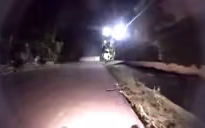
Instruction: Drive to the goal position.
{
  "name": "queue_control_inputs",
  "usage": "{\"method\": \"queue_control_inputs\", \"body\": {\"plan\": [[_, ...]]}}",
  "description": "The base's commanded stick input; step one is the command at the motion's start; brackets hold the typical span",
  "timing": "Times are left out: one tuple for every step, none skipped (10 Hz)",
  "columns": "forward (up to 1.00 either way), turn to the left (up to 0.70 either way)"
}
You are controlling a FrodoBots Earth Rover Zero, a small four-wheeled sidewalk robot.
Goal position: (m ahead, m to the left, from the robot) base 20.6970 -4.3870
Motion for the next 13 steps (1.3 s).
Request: {"method": "queue_control_inputs", "body": {"plan": [[0.59, 0.00], [0.59, 0.00], [0.59, 0.00], [0.59, 0.00], [0.59, 0.00], [0.59, 0.00], [0.59, 0.00], [0.59, 0.00], [0.59, 0.00], [0.59, 0.00], [0.59, 0.00], [0.59, 0.00], [0.59, 0.00]]}}
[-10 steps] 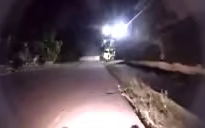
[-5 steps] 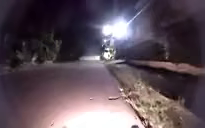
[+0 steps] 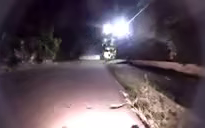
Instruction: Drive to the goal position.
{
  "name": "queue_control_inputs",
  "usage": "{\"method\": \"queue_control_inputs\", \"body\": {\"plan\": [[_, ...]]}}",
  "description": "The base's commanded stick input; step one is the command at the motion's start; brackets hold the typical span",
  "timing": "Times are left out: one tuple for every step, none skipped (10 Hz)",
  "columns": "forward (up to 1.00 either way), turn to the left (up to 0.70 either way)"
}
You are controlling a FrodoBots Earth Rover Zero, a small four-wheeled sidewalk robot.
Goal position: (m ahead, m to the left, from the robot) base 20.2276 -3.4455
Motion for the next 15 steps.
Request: {"method": "queue_control_inputs", "body": {"plan": [[0.59, 0.00], [0.59, 0.00], [0.59, 0.00], [0.59, 0.00], [0.59, 0.00], [0.59, 0.00], [0.59, 0.00], [0.59, 0.00], [0.59, 0.00], [0.59, 0.00], [0.59, 0.00], [0.59, 0.00], [0.59, 0.00], [0.59, 0.00], [0.59, 0.00]]}}
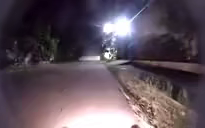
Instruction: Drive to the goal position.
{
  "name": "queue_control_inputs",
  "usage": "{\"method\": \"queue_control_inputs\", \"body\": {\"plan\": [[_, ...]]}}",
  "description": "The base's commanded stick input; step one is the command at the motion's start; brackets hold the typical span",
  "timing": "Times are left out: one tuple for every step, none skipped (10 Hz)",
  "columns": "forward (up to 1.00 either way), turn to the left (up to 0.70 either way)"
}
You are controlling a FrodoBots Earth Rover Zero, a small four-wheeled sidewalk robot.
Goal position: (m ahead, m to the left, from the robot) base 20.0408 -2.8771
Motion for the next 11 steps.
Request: {"method": "queue_control_inputs", "body": {"plan": [[0.59, 0.00], [0.59, 0.00], [0.59, 0.00], [0.59, 0.00], [0.59, 0.00], [0.60, 0.00], [0.60, 0.00], [0.60, 0.00], [0.60, 0.00], [0.60, 0.00], [0.60, 0.00]]}}
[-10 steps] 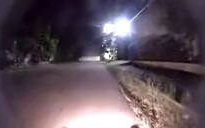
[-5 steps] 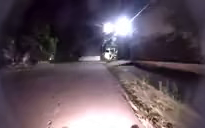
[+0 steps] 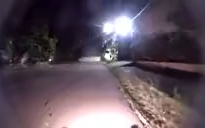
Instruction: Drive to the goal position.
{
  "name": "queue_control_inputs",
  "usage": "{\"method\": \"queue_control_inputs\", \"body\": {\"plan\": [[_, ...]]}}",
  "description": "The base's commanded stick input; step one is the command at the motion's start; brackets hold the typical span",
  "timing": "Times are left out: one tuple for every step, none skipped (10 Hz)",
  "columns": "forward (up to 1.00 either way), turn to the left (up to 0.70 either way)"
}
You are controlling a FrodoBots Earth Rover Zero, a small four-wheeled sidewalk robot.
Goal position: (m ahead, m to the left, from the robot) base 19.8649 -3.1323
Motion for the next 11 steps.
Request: {"method": "queue_control_inputs", "body": {"plan": [[0.60, 0.00], [0.60, 0.00], [0.60, 0.00], [0.60, 0.00], [0.60, 0.00], [0.60, 0.00], [0.60, 0.00], [0.60, 0.00], [0.60, 0.00], [0.60, 0.00], [0.60, 0.00]]}}
